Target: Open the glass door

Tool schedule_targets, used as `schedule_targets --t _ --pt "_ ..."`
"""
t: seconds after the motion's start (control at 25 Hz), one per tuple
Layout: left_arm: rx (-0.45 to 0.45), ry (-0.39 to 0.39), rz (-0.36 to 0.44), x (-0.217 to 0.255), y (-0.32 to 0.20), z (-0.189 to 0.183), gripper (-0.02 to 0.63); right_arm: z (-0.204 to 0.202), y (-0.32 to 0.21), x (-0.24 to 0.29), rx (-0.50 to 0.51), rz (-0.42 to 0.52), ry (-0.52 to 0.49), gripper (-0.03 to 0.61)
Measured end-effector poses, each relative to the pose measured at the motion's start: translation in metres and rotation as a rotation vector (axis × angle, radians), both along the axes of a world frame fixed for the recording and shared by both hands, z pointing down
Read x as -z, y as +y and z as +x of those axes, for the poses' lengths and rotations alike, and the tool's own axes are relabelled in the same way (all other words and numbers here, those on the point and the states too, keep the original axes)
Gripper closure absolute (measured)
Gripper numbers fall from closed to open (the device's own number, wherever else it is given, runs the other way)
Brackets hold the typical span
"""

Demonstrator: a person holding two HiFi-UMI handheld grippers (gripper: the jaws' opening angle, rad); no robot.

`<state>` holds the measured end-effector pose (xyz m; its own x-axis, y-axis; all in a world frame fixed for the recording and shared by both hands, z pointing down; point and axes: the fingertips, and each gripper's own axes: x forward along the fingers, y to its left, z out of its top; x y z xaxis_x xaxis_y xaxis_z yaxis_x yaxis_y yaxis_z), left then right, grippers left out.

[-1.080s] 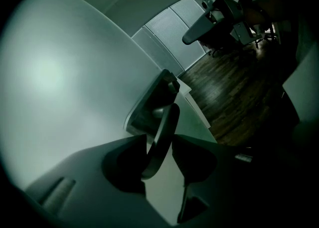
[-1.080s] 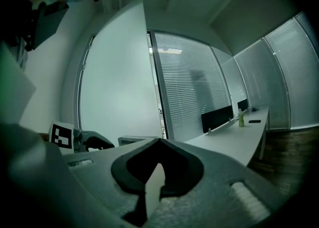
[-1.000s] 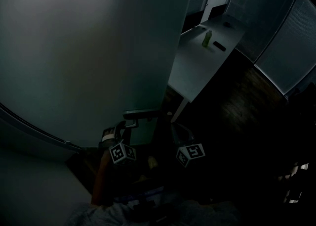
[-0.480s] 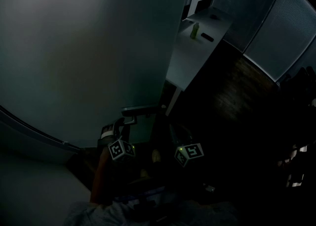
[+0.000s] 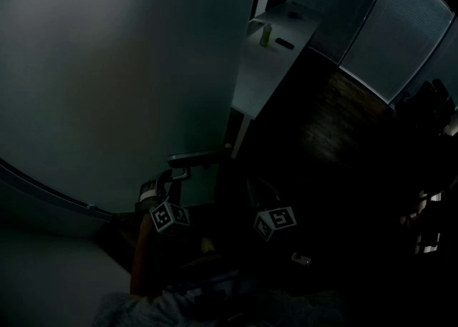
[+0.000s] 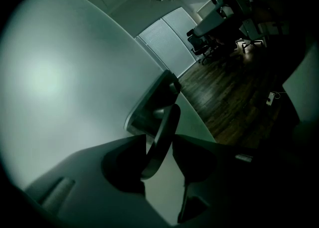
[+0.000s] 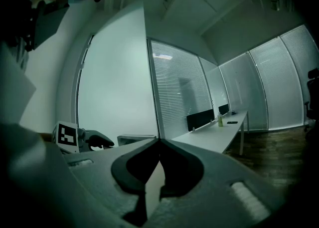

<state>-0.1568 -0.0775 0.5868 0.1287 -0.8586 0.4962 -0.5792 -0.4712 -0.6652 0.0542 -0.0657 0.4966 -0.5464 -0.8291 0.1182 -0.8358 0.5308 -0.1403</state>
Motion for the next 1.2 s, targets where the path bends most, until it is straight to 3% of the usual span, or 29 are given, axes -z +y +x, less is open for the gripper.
schedule_targets --t 0.2,1.2 --pt "-0.019 0.0 0.002 0.0 0.005 0.003 0.44 -0.001 0.003 0.001 0.011 0.006 -0.007 0.577" --pt "-0.067 -0.016 -0.012 -0.011 0.125 0.007 0.431 0.006 0.146 -0.007 -0.014 0.009 -0.017 0.577"
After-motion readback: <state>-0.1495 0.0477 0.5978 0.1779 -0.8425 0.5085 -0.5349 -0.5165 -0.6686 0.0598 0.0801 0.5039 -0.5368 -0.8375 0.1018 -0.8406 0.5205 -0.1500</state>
